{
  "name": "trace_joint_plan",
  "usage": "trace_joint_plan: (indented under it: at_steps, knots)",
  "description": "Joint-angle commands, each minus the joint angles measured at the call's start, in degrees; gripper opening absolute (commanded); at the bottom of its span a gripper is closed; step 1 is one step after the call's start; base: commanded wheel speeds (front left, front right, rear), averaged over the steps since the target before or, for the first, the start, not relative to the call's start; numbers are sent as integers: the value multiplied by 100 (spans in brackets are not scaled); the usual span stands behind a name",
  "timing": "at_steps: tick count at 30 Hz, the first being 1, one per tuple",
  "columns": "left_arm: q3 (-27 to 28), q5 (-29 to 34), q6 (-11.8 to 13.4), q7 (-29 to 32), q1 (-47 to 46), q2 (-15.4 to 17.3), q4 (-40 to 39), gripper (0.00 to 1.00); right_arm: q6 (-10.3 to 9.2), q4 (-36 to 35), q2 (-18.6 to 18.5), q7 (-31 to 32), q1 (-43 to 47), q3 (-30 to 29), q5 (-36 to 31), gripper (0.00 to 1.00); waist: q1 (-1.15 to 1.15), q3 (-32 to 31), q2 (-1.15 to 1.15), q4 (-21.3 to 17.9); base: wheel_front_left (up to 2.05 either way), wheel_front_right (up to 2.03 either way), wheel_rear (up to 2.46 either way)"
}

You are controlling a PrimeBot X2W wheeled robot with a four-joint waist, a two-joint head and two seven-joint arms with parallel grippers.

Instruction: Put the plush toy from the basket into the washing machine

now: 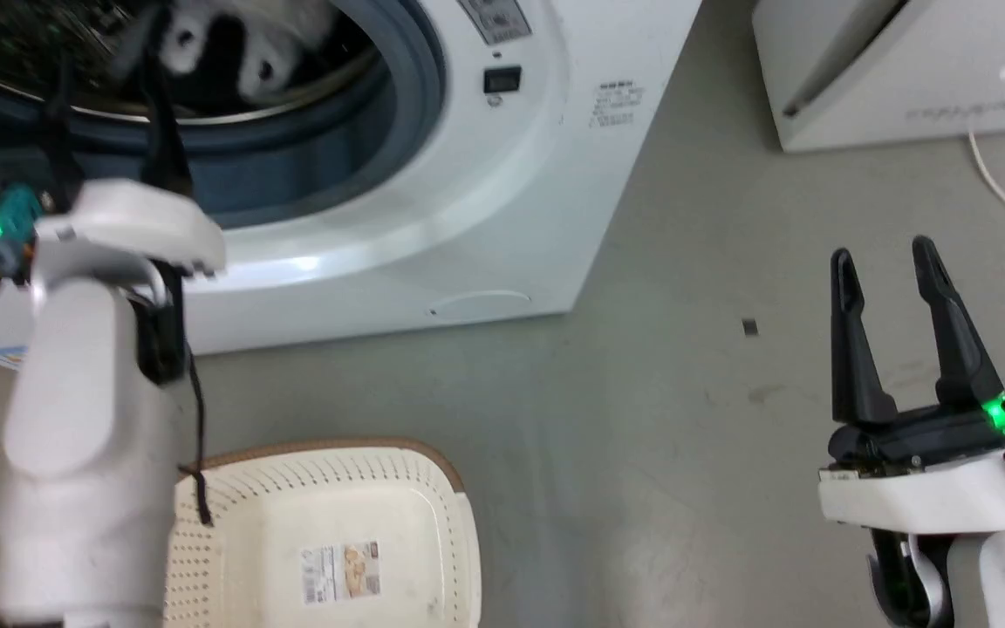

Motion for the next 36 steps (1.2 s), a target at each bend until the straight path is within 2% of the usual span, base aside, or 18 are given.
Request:
trace_joint_plan:
  at_steps: [1, 7, 13, 24, 36]
  knots:
    - [25, 32, -3, -26, 148, -51, -85, 100, -4, 20, -3, -26, 83, -21, -52, 100, 0, -238, -1, 134, 0, 0, 0]
    - [230, 124, -22, -26, 1126, -339, -973, 100, -4, 68, -3, -26, 328, -80, -136, 100, 0, -649, -1, 267, 0, 0, 0]
    - [186, 384, -67, -26, 2064, -575, -1536, 100, -4, 145, -3, -26, 646, -149, -226, 100, 0, -1116, -1, 421, 0, 0, 0]
    - [43, 582, -273, -26, 3424, -777, -1936, 100, -4, 233, -3, -26, 1148, -265, -272, 100, 0, -1762, -1, 675, 0, 0, 0]
    - [-180, 692, -207, -26, 4058, -880, -2193, 100, -4, 269, -3, -26, 1484, -405, -258, 100, 0, -1985, -1, 955, 0, 0, 0]
